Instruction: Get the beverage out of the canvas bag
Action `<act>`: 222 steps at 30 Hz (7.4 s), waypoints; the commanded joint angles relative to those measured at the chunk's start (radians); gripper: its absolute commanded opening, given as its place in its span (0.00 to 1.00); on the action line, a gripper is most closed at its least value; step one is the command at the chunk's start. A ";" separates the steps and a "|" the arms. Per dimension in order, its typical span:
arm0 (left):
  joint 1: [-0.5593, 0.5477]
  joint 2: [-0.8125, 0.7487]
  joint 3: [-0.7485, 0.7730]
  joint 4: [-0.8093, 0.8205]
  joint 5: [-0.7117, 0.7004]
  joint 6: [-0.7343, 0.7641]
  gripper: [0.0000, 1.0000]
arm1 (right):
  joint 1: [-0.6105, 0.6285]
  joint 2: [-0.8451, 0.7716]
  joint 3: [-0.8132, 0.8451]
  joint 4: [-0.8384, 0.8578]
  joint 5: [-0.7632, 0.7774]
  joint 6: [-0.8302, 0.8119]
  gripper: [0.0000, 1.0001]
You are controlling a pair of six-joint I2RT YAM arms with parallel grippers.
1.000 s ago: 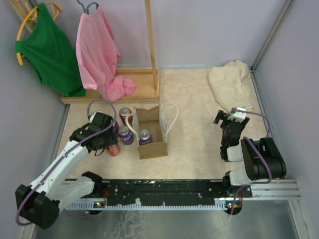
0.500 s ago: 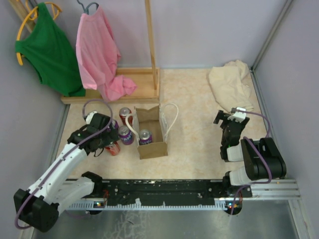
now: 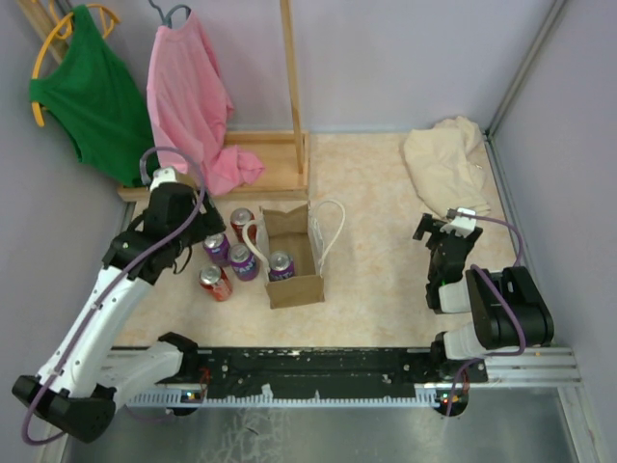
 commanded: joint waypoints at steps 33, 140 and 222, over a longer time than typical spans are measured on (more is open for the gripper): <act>-0.266 0.529 0.290 0.142 0.673 0.757 0.84 | -0.003 0.003 0.008 0.041 0.004 -0.011 0.99; -0.315 0.515 0.761 -0.050 -0.057 0.658 0.00 | -0.003 0.003 0.008 0.041 0.004 -0.011 0.99; -0.222 0.251 -0.065 -0.049 0.383 0.265 0.17 | -0.003 0.003 0.008 0.041 0.003 -0.010 0.99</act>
